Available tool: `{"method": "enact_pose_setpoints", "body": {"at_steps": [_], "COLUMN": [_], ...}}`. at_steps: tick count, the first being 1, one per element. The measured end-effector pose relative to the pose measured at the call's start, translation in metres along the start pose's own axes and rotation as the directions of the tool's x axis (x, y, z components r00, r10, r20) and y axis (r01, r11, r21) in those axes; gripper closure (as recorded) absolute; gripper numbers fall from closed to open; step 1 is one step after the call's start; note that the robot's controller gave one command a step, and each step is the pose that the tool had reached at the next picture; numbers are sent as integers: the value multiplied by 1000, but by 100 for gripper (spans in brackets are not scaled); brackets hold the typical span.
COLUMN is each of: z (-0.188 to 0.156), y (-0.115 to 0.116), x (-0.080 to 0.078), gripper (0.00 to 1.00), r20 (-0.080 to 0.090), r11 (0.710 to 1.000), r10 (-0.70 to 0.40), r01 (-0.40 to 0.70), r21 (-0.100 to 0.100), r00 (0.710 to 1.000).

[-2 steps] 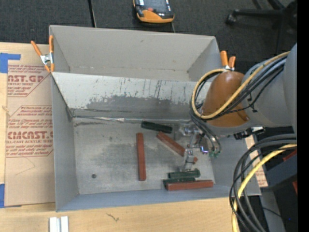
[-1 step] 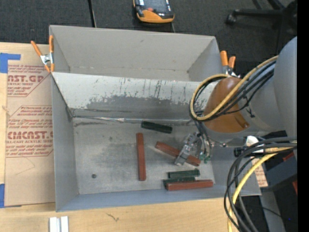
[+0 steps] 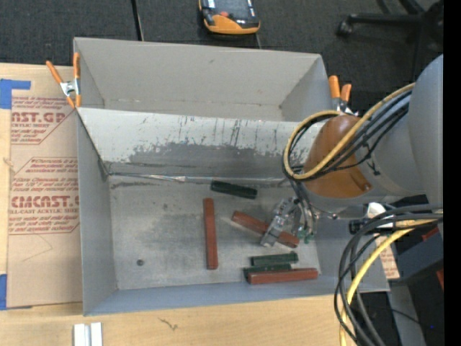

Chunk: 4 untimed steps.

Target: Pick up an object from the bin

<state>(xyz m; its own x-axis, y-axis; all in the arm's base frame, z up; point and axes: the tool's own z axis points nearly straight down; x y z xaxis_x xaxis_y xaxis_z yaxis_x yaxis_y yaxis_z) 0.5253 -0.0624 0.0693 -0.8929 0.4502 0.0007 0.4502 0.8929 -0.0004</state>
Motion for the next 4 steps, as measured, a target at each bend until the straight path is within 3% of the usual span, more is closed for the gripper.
{"method": "enact_pose_setpoints", "body": {"at_steps": [2,4], "z": [-14,-58], "y": [0,0], "x": [1,2], "gripper": [100,100], "r20": [-3,-3], "r11": [1000,1000], "r10": [0,-1], "r01": [0,1], "r21": [0,0], "r00": [1000,1000]}}
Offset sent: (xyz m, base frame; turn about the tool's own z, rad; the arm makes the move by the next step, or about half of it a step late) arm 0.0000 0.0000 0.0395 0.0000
